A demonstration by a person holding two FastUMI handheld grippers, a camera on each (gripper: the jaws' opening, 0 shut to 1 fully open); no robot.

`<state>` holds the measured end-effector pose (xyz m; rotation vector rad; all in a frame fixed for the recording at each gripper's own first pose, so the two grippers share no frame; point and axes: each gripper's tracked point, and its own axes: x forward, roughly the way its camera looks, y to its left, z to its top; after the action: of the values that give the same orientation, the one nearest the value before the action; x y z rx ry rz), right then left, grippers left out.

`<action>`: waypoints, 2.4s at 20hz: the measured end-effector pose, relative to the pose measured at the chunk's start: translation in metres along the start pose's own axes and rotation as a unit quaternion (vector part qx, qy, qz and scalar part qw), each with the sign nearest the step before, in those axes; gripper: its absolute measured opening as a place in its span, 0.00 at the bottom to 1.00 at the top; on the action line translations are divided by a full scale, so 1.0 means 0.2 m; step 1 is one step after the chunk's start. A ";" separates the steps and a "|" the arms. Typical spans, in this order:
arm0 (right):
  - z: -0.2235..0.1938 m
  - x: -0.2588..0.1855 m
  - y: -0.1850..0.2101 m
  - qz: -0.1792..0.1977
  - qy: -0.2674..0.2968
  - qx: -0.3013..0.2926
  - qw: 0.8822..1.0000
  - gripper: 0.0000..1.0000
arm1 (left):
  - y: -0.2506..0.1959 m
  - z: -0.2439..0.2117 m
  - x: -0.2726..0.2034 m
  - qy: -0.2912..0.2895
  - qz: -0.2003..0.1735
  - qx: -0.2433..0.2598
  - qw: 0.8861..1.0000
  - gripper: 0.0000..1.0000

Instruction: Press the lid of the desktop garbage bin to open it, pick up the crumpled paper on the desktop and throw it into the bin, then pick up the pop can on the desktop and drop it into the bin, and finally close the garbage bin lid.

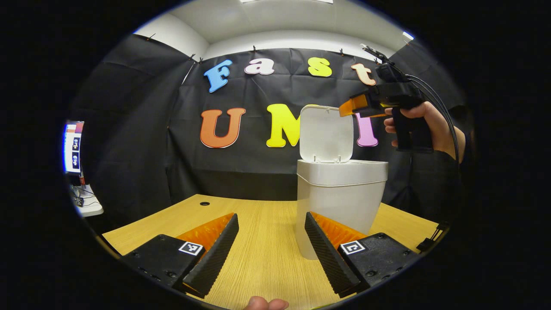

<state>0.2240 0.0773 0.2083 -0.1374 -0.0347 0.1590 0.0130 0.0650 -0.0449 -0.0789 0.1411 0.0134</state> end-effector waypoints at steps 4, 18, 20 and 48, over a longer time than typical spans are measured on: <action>0.15 0.08 0.00 -0.007 -0.026 -0.005 1.000 0.95 | 0.04 -0.02 0.00 0.010 0.010 0.006 1.000 0.99; 0.35 0.44 0.01 -0.028 -0.013 -0.031 0.999 0.94 | -0.04 -0.10 0.00 0.048 -0.024 0.003 0.999 0.99; 0.31 0.44 0.12 -0.001 0.002 -0.025 1.000 0.95 | -0.02 -0.10 -0.01 0.050 -0.019 0.003 0.999 1.00; 0.13 0.21 0.16 0.029 0.092 0.030 0.995 0.96 | 0.03 -0.08 -0.02 0.061 -0.003 -0.004 0.998 1.00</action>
<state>0.2584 0.1195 0.2302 -0.0925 0.1586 0.2044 0.0056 0.0694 -0.0612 -0.0887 0.2621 0.0022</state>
